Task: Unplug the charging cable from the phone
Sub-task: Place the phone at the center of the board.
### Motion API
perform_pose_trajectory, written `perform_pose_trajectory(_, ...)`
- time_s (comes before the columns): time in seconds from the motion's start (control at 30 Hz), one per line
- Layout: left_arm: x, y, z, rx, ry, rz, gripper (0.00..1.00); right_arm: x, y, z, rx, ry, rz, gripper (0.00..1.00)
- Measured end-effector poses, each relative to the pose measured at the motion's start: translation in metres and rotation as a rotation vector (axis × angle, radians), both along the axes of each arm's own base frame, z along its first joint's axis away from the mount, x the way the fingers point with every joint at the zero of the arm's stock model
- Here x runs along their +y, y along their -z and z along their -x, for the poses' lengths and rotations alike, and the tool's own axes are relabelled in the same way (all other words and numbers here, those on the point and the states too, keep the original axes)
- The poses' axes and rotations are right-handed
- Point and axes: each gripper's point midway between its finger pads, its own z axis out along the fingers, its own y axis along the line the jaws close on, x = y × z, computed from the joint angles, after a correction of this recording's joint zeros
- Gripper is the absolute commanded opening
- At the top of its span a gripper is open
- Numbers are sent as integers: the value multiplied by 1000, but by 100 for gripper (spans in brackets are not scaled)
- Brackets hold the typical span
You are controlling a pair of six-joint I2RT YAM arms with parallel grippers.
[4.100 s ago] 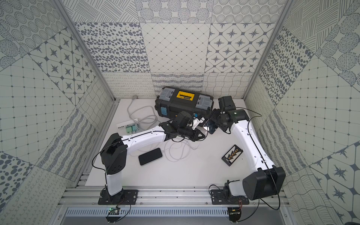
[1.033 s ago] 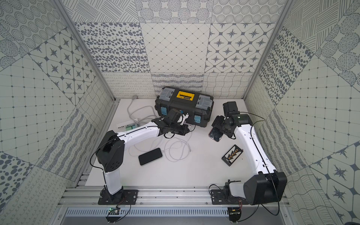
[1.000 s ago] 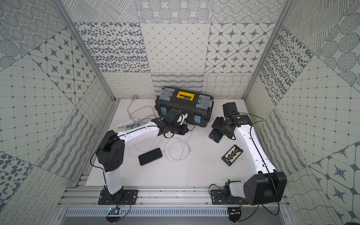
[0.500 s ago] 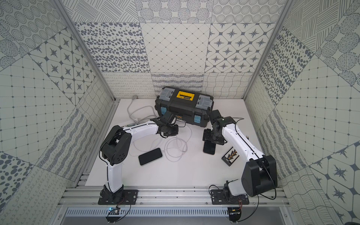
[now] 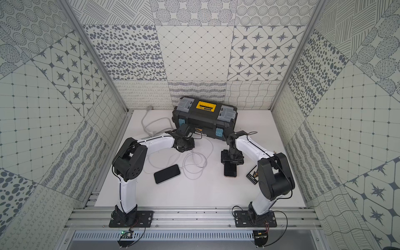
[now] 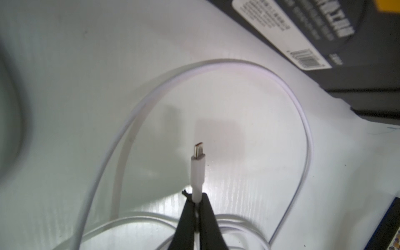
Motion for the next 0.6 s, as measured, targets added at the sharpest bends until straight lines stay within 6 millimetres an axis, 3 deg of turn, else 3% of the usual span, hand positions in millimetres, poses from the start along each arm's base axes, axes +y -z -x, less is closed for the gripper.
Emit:
perform_pose_trajectory(0.2, 1, 2, 2, 10, -1, -4, 0, -5, 19, 0, 33, -3, 45, 56)
perform_pose_trajectory(0.43, 0, 3, 3, 16, 2, 0, 0, -10, 25, 0, 35, -3, 71, 58)
perform_pose_trajectory(0.6, 0, 8, 5, 29, 6, 0, 13, -10, 30, -1, 38, -6, 75, 61)
